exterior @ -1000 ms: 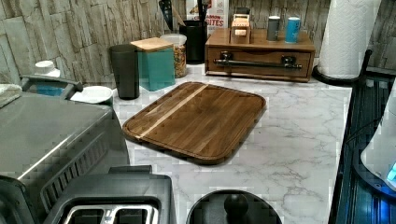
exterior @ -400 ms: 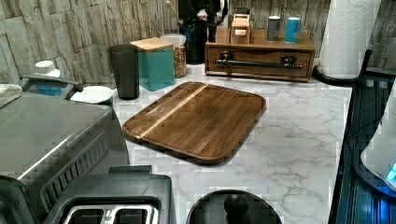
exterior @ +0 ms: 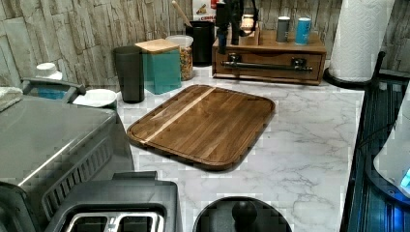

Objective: Open the drawer.

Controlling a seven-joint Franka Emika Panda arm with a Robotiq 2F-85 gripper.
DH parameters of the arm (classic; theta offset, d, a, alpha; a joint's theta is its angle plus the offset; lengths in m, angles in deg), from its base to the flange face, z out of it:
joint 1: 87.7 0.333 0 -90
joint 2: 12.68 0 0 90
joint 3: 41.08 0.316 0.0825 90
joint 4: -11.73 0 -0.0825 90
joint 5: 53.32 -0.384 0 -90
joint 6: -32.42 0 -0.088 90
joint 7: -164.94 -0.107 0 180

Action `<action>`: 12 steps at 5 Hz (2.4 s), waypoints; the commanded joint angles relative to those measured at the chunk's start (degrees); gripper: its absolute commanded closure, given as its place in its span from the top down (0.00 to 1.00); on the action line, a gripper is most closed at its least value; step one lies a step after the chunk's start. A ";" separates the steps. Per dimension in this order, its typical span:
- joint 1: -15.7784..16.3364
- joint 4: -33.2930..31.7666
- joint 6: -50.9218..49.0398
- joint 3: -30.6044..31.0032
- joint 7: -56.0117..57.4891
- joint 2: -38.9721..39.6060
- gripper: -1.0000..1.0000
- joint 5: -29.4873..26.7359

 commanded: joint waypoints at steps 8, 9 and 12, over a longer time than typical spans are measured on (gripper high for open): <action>-9.95 -1.09 27.49 -10.10 38.07 13.11 1.00 -3.10; -10.68 1.04 23.05 -9.00 38.38 14.88 1.00 -3.74; -10.18 0.10 26.47 -8.74 38.81 18.27 1.00 -7.55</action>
